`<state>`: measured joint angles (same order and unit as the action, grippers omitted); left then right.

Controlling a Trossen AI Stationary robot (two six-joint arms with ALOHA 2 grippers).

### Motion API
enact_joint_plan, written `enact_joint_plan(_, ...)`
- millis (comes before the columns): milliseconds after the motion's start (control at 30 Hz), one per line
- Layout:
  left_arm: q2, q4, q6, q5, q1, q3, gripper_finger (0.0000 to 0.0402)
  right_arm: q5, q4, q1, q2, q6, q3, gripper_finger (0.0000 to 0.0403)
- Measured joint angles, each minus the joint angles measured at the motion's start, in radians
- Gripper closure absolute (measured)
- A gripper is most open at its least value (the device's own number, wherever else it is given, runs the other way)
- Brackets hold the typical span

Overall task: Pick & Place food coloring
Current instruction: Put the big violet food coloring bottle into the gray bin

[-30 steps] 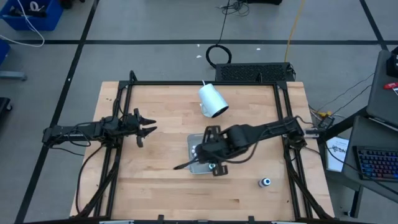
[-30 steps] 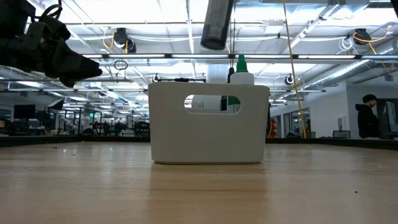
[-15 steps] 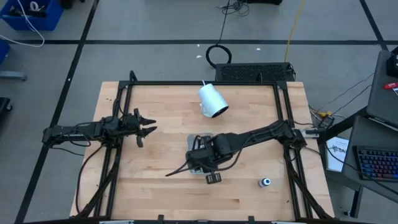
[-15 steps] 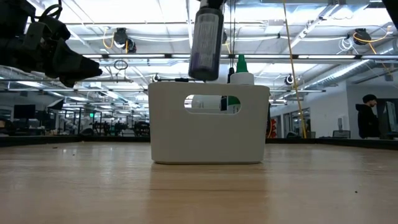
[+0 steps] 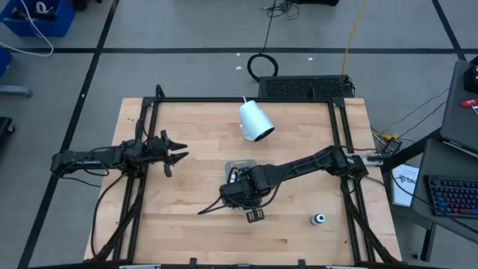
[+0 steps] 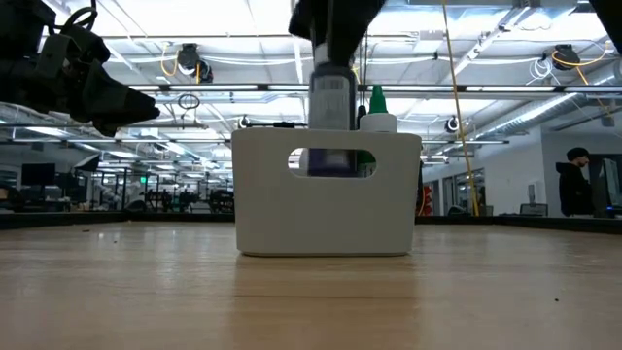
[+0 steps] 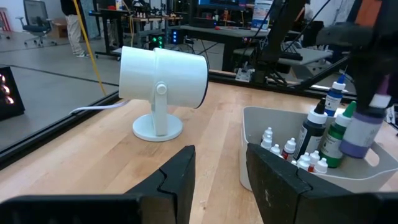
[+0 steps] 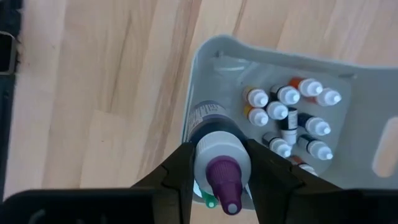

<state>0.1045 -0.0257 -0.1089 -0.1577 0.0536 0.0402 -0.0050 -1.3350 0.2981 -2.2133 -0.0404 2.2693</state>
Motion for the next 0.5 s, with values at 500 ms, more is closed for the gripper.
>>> enact_joint_plan(500, 0.0, 0.0, 0.0, 0.0, 0.0, 0.0, 0.0254, -0.058, 0.107, -0.02, 0.001, 0.028, -0.168, 0.0298)
